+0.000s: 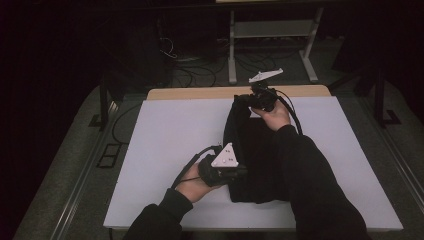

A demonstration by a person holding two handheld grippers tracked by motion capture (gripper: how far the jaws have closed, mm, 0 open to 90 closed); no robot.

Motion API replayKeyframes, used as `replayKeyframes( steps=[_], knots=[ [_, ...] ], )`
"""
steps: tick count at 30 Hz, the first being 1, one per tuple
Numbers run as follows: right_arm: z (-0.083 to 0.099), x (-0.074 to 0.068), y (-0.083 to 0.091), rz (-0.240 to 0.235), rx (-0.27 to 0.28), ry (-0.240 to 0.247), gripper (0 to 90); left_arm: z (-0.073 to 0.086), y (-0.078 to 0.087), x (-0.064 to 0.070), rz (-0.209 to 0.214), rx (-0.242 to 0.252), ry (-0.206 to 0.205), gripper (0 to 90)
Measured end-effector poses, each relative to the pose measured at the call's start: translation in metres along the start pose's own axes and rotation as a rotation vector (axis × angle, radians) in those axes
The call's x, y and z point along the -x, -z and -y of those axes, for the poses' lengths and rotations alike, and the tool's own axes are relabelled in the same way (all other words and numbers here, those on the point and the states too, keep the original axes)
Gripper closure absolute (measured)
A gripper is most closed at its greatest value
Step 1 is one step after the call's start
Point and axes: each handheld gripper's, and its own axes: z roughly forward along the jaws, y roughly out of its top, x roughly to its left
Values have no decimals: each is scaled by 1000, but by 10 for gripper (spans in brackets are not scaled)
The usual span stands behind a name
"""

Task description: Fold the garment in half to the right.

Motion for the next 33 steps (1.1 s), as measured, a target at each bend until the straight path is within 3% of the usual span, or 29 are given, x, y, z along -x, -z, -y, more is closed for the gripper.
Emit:
replayKeyframes(
  steps=[19, 33],
  knots=[
    [17, 18, 14, 19, 14, -26, 842, -11, -23, 4, 30, -3, -3, 810],
    [40, 39, 26, 35, 14, -77, 842, -23, -52, 12, 88, -7, -19, 809]
  ],
)
